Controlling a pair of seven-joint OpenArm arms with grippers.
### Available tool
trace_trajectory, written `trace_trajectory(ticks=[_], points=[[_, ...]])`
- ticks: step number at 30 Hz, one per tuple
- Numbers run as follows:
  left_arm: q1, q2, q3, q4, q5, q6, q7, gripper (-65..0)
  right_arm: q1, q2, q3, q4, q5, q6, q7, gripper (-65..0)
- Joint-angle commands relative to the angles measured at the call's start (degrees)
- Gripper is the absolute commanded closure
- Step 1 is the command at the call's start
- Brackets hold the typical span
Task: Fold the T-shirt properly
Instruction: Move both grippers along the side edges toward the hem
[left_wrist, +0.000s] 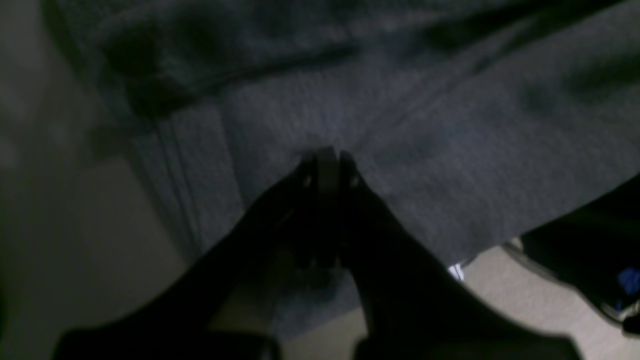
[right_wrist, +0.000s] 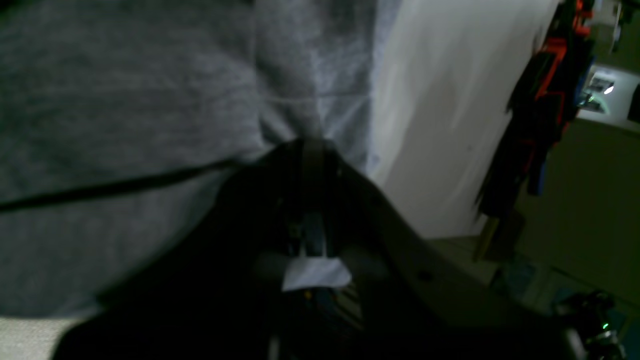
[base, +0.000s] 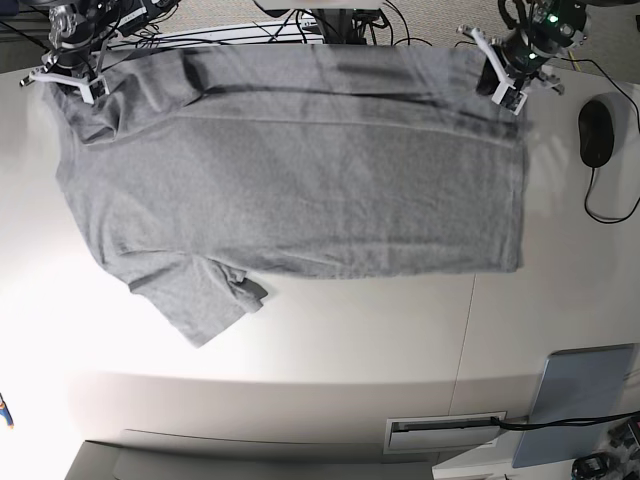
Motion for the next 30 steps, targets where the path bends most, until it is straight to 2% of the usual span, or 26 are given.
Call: trace_trajectory(ticks=[1,4,11,13,15,17,19,21,23,25,27,30], points=[[0.74,-0.52,-1.03,0.74,2.21,0.85,3.15,0.0,-0.22,0.94,0.55,1.25,-1.86,-2.4,0.02,0.0],[-0.55,-0.52,-2.54,4.31,2.19,0.9,2.16,0.0,-0.11,0.92,1.92,4.46,-3.39,-4.24,1.25,0.0],[-8.79,-0.52,-3.39,8.59,-0.33,0.9,2.49,0.0,1.95,0.92,11.04,13.84,-2.14,-4.15,4.15,0.0],[-11.67,-0.5,-3.39,8.5,-0.83,0.92,3.08,-10.8,4.7,0.92,13.33,14.62,-0.22,-2.56,4.28,0.0],[-14.86,-0.46,-3.39,7.85,-0.83,0.96,3.08,-21.8,8.39,0.92,14.8,14.51,2.97,0.52,4.28,0.0],[-18.45,-0.02,-3.39,5.79,-0.85,1.97,3.3,-25.6,11.58,0.9,15.06,14.49,5.68,2.8,3.96,-0.9],[-22.4,0.59,-3.39,2.45,-1.36,3.13,4.74,-25.6,14.27,0.44,15.06,14.49,7.56,4.83,3.87,-10.1],[-26.47,1.03,-3.37,-2.29,-3.32,2.82,5.42,-25.6,16.7,-0.39,15.06,14.49,9.35,7.48,4.39,-20.3],[-30.14,1.64,-3.37,-7.28,-4.2,2.6,5.44,-25.6,18.69,-1.33,15.06,14.49,11.32,10.71,4.66,-27.6],[-33.83,2.32,-3.37,-12.13,-4.83,2.58,5.4,-25.6,20.44,-2.58,15.06,14.49,11.98,11.96,4.63,-29.0],[-37.73,2.56,-3.37,-16.87,-6.08,2.38,5.38,-25.6,22.18,-4.09,15.06,14.49,12.09,11.34,4.57,-29.0],[-42.95,2.49,-3.37,-22.32,-6.38,2.38,5.4,-25.6,24.65,-6.49,15.04,14.47,15.93,11.58,3.19,-29.0]])
